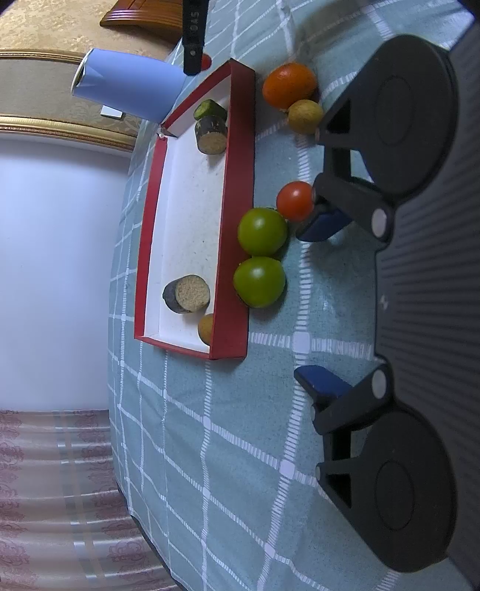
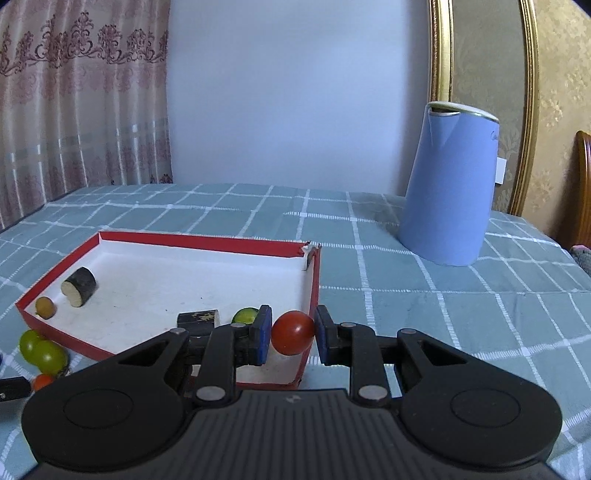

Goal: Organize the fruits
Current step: 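Grasp the red cherry tomato with the right gripper and lift it, then carry the cherry tomato into the tray and open the right gripper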

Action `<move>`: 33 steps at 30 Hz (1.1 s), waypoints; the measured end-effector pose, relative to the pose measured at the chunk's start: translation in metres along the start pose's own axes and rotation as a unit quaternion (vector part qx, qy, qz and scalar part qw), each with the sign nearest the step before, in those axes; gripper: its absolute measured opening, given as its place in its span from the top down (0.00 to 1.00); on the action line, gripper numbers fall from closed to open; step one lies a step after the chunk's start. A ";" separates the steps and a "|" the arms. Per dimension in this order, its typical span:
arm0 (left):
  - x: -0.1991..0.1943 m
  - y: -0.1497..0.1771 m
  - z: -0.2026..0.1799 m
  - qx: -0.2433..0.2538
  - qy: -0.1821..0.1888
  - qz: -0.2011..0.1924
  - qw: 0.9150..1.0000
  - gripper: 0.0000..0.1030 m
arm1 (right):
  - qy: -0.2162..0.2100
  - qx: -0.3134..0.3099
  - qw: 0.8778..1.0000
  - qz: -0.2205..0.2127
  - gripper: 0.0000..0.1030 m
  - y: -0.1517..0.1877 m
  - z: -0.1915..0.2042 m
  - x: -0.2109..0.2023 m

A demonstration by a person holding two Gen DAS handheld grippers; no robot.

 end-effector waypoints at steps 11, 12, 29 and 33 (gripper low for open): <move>-0.001 -0.001 0.002 -0.008 0.003 -0.002 1.000 0.30 | -0.007 -0.011 1.000 0.027 0.77 0.011 0.011 0.016; -0.001 -0.001 0.002 -0.008 0.003 -0.002 1.000 0.30 | -0.006 -0.011 0.999 0.030 0.77 0.012 0.011 0.017; 0.000 0.000 0.002 -0.006 0.002 -0.002 1.000 0.29 | -0.002 -0.016 0.998 0.057 0.77 0.024 0.011 0.035; 0.000 0.000 0.002 -0.006 0.002 -0.002 1.000 0.29 | -0.003 -0.016 0.998 0.058 0.77 0.024 0.011 0.035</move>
Point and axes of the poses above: each gripper's, at about its wrist camera, not at the fingertips, and x roughly the way its jaws point, z to its left, y to its underside, the point moved 9 cm from there along x, roughly the way its jaws point, and after that the axes turned 12 degrees about x, right-handed, at the moved point
